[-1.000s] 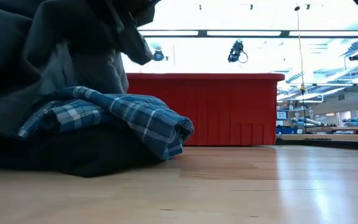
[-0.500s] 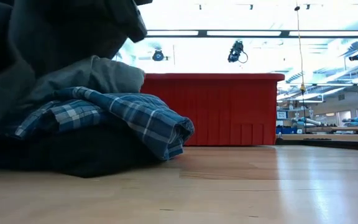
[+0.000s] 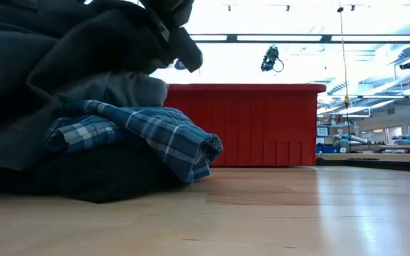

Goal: Fold laundry
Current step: Put the gray shorts into the red bin

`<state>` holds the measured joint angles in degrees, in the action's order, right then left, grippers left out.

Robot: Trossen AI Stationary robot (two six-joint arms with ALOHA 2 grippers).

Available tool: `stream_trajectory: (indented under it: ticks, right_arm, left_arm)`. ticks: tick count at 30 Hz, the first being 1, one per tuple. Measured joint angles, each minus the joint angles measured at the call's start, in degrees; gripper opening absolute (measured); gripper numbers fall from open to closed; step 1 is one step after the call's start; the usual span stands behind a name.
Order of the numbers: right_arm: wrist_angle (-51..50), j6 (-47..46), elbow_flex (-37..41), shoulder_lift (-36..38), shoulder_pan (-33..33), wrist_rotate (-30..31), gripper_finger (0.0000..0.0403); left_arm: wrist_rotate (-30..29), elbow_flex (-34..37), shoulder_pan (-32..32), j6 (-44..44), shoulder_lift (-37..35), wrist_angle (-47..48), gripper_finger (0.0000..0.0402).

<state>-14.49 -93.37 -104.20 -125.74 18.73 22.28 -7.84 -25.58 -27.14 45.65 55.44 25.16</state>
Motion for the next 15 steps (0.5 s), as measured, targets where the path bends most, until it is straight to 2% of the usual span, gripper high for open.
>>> stream_trajectory:
  ticks: [5, 12, 15]
  right_arm:
    - [0.4, -2.9, 0.1, -0.7, 0.3, 5.1, 0.0348]
    - [8.5, 0.2, 1.3, -0.8, -0.1, 11.7, 0.0348]
    - [9.2, 0.1, 1.3, -0.8, 0.5, 17.0, 0.0348]
  left_arm:
    - [0.0, 0.0, 0.0, 0.0, 0.0, 0.0, 0.0143]
    - [0.1, 0.0, 0.0, 1.7, 0.0, -0.4, 0.0143]
    - [0.2, 0.0, 0.0, 2.9, 0.0, -0.8, 0.0143]
